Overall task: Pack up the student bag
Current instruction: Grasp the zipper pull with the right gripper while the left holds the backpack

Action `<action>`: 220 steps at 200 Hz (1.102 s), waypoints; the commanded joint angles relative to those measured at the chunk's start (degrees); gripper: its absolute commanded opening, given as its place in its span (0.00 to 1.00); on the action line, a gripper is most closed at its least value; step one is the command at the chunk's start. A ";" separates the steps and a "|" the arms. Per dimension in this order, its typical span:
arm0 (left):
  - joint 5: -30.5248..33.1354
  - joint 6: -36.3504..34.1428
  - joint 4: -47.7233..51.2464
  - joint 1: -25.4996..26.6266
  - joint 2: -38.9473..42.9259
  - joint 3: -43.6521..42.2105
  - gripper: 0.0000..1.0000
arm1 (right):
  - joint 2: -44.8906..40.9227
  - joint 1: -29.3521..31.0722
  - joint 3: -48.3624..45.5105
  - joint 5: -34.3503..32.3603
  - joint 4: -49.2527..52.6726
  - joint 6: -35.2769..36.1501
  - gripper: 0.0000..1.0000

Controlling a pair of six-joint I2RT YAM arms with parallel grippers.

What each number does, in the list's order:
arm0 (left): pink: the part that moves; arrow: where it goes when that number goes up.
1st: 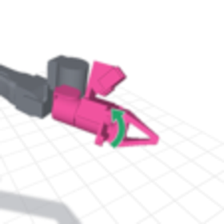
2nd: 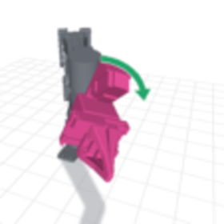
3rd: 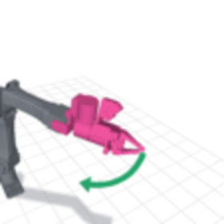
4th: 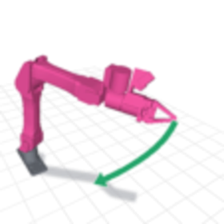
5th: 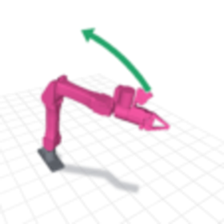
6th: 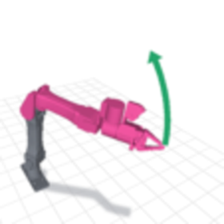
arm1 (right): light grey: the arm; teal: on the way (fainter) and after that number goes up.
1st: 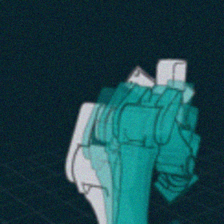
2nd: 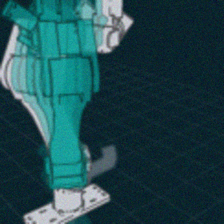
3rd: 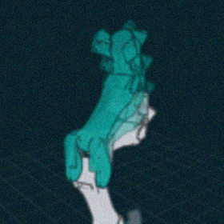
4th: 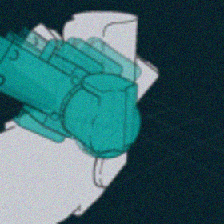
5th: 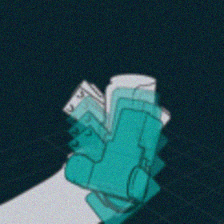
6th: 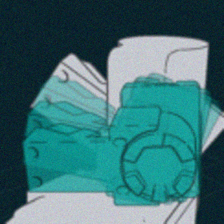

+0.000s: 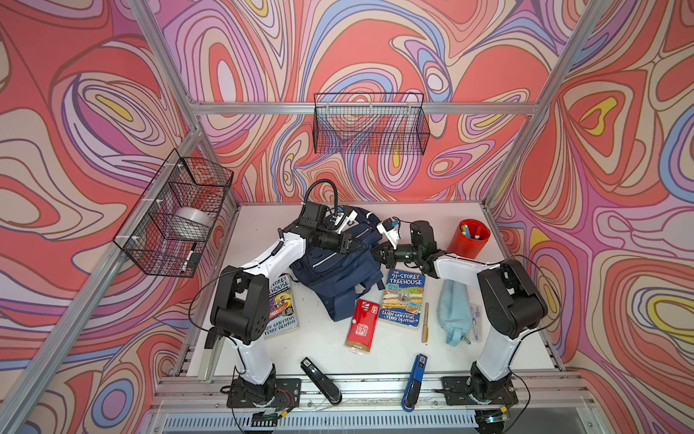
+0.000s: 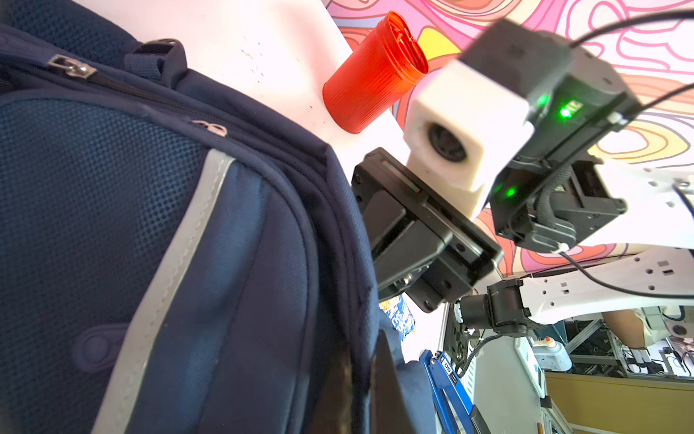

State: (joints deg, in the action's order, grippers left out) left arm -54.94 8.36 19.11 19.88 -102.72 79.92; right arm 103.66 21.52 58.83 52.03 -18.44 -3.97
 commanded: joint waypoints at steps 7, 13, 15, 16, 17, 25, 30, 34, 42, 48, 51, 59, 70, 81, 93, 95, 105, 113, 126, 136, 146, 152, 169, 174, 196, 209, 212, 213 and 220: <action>-1.53 -2.06 0.89 0.57 1.58 2.66 0.00 | -6.08 0.45 -3.92 -4.91 4.21 2.29 0.01; -1.20 -2.33 1.41 0.53 1.41 2.78 0.00 | -7.11 0.44 -4.02 -6.18 5.94 3.02 0.01; -1.20 -2.26 1.44 0.54 1.39 2.74 0.00 | -7.45 0.45 -4.06 -6.55 6.55 3.31 0.01; -1.21 -2.28 1.40 0.53 1.38 2.76 0.00 | -7.61 0.45 -4.07 -6.84 6.82 3.42 0.01; -1.17 -2.24 1.43 0.56 1.38 2.77 0.00 | -7.78 0.45 -4.02 -7.15 7.14 3.56 0.01; -0.87 -1.88 1.30 0.53 1.29 2.70 0.00 | -8.97 0.45 -3.80 -8.92 9.57 4.30 0.01; -0.59 -1.33 0.95 0.52 1.36 2.55 0.00 | -9.57 0.45 -3.45 -10.26 11.30 4.59 0.00; -0.21 -0.66 0.43 0.58 1.38 2.40 0.00 | -10.00 0.44 -2.91 -11.32 12.83 4.65 0.00; -0.13 0.04 0.05 0.67 1.40 2.21 0.00 | -10.51 0.45 -1.22 -11.95 17.15 5.32 0.00; 0.42 0.24 0.51 0.80 1.38 2.49 0.00 | -10.67 0.51 0.28 -12.37 20.52 5.63 0.00; 0.84 0.25 0.77 0.86 1.38 2.64 0.00 | -10.77 0.67 1.30 -12.96 22.40 5.71 0.00; 2.24 0.08 2.14 1.23 1.36 3.22 0.00 | -11.05 1.33 3.29 -15.46 26.69 5.94 0.00; 3.59 -0.10 3.84 1.58 0.99 3.94 0.00 | -10.96 3.06 6.44 -18.97 33.84 7.73 0.00; 4.37 0.18 4.84 1.83 0.69 4.44 0.00 | -10.07 4.88 10.17 -22.62 40.83 8.80 0.00; 5.46 0.79 5.21 1.92 0.44 4.54 0.00 | -9.20 5.96 13.85 -24.02 47.16 8.70 0.00; 5.65 0.92 5.23 1.98 0.42 4.50 0.00 | -9.18 6.05 14.25 -24.07 47.83 8.56 0.00; 5.98 1.46 5.17 2.01 0.35 4.43 0.00 | -9.29 6.17 16.04 -24.53 51.15 7.66 0.00; 6.06 1.76 5.21 2.09 0.24 4.53 0.00 | -9.33 6.30 18.18 -24.95 54.27 7.04 0.00; 6.82 2.80 5.05 2.11 0.07 4.46 0.00 | -8.94 6.30 22.12 -24.61 59.09 5.61 0.00; 7.59 3.51 5.01 2.41 -0.03 4.58 0.00 | -8.36 6.67 25.02 -23.20 61.81 4.10 0.00; 8.49 4.18 4.88 2.75 0.05 4.75 0.00 | -7.59 7.78 26.97 -22.78 63.91 3.39 0.00; 8.85 4.38 4.92 3.06 0.06 4.93 0.00 | -7.14 8.72 28.16 -23.67 65.16 3.20 0.00; 9.76 5.30 4.83 3.60 0.19 5.47 0.00 | -5.88 9.68 28.92 -26.14 66.52 -0.11 0.00; 10.57 5.58 4.91 3.92 0.19 5.68 0.00 | -5.25 9.66 29.56 -25.77 67.69 -0.88 0.00; 15.03 5.09 8.91 5.46 -0.82 8.33 0.00 | -3.84 9.75 31.21 -22.71 70.04 -6.68 0.00; 14.17 6.04 9.08 5.65 -1.51 8.72 0.00 | -3.95 10.61 30.23 -21.93 68.01 -10.45 0.00; 14.08 6.36 8.93 5.72 -1.65 8.72 0.00 | -3.79 10.83 30.21 -21.74 67.95 -10.86 0.00; 14.07 6.47 8.93 5.67 -1.67 8.74 0.00 | -3.76 10.92 30.25 -21.68 67.98 -10.96 0.00; 14.60 6.82 8.96 5.62 -1.79 8.90 0.00 | -3.02 11.43 30.54 -22.08 68.41 -11.41 0.00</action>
State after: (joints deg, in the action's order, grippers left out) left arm -42.48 12.99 29.06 24.93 -103.26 85.93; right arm 99.61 29.63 88.33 23.99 48.51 -9.06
